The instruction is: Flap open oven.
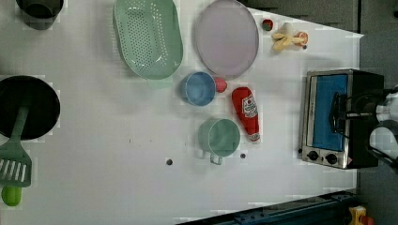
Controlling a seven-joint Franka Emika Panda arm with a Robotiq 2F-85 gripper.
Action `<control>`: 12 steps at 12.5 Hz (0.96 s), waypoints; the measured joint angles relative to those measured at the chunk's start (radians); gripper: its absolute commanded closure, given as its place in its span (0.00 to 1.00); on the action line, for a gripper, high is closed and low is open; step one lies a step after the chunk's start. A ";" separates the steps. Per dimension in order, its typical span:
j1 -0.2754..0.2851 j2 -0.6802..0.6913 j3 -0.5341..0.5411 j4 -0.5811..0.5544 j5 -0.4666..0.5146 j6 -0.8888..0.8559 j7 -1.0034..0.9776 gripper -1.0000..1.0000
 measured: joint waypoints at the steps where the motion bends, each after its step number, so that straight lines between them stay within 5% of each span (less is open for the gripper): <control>1: 0.003 -0.001 0.021 -0.010 -0.062 -0.005 0.053 0.83; 7: 0.081 0.096 0.111 -0.020 -0.323 -0.003 0.429 0.83; 12: 0.160 0.286 0.178 -0.006 -0.381 0.002 0.646 0.83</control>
